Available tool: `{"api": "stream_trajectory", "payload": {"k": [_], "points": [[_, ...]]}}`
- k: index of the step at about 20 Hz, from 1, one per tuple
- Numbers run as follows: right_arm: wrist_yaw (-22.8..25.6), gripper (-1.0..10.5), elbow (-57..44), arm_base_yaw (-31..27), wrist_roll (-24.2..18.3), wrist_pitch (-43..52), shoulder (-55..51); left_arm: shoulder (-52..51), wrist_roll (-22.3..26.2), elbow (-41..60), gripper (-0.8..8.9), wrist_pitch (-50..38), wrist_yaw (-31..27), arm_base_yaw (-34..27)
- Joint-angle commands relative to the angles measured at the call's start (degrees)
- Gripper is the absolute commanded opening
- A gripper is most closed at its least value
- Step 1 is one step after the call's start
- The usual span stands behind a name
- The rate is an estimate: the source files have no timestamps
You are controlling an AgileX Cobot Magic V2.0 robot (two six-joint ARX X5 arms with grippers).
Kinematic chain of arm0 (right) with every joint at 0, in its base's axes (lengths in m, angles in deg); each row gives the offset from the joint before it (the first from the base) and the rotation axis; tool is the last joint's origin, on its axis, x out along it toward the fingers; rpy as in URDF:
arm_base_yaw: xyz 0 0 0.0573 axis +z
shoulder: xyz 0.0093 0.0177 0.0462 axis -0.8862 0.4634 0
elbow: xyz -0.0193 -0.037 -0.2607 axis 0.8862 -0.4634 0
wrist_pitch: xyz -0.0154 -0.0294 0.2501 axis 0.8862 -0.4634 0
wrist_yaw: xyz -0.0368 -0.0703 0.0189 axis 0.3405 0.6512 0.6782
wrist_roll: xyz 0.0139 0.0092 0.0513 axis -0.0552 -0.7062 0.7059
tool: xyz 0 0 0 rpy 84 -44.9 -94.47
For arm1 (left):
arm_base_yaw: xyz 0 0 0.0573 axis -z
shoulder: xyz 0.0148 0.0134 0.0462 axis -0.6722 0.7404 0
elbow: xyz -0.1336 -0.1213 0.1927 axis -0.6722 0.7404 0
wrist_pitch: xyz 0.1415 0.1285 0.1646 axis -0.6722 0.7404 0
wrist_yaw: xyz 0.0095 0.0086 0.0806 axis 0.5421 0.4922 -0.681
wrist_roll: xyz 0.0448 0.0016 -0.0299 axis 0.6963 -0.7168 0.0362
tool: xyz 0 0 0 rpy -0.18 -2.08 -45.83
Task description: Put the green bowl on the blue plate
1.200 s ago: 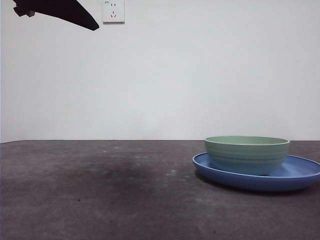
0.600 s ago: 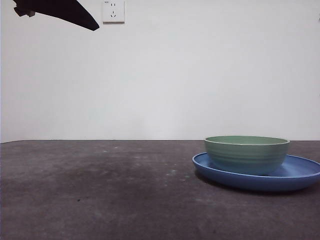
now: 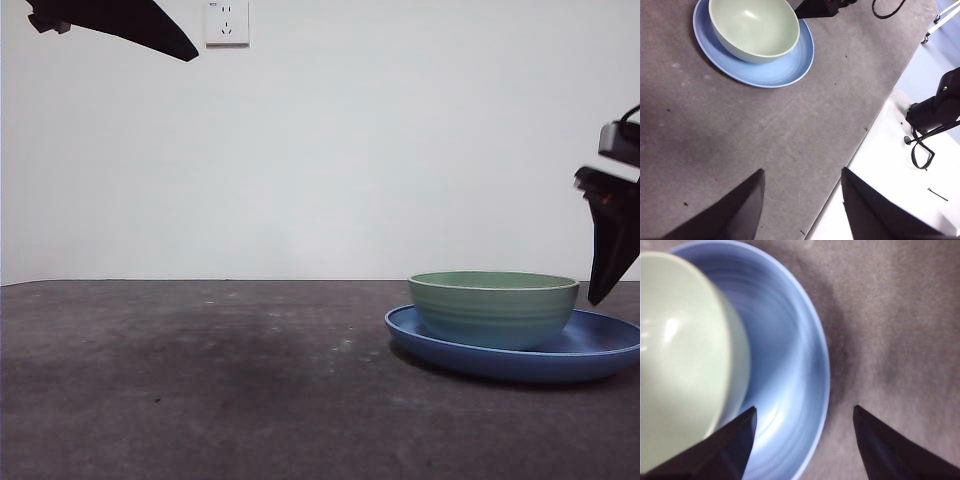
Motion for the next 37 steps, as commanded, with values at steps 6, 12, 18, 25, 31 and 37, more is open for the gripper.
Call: {"api": "stream_trajectory", "payload": {"k": [6, 12, 18, 25, 31, 37], "points": [[-0.59, 2.0, 0.44, -0.07, -0.57, 4.79, 6.64, 0.22, 0.74, -0.57, 2.49, -0.57, 0.52, 0.35], [-0.07, 0.1, 0.44, -0.09, -0.52, 6.19, 7.13, 0.22, 0.70, -0.57, 2.49, -0.55, 0.52, 0.35], [-0.44, 0.1, 0.46, -1.57, 1.01, 6.19, 6.56, 0.22, 0.50, -0.57, 2.49, -0.28, 0.52, 0.35], [-5.90, 0.1, 0.50, -2.12, 3.87, 6.19, -1.51, 0.22, 0.52, -0.57, 2.49, -0.20, 0.52, 0.35], [-9.05, 0.1, 0.83, -0.07, 7.54, 6.97, -5.01, 0.22, 0.52, -0.57, 2.49, -0.20, 0.52, 0.35], [-8.26, 0.1, 0.83, 8.37, 13.53, 12.66, -4.90, 0.22, 0.52, -0.57, 2.49, -0.20, 0.52, 0.35]]}}
